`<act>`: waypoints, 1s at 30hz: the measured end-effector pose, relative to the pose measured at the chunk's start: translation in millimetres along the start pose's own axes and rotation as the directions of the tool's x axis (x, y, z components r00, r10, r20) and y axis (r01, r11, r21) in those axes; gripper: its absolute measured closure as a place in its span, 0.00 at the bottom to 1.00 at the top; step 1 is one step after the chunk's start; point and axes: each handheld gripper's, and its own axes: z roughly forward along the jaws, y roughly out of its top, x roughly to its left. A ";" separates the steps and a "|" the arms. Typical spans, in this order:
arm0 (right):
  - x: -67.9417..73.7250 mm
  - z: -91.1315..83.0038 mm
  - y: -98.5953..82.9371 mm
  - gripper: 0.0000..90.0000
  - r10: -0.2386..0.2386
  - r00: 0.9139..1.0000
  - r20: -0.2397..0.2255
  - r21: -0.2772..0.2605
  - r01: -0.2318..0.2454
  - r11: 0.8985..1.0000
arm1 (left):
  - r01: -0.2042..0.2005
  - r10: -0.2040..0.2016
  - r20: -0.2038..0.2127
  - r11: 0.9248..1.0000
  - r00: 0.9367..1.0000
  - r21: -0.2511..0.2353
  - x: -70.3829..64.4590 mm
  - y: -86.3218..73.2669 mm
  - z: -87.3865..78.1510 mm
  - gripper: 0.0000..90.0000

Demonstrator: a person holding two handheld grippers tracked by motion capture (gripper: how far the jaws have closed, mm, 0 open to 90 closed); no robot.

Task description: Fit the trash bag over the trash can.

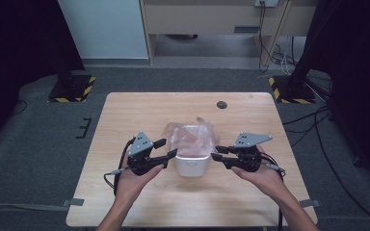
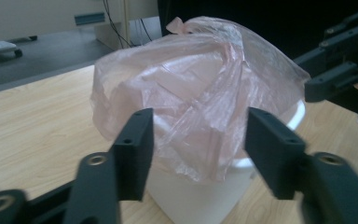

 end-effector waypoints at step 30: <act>12.6 5.7 -16.6 1.00 -0.129 0.987 -0.094 0.088 0.137 0.987 | 0.032 -0.034 0.023 0.995 0.999 0.092 0.1 -33.2 -1.4 1.00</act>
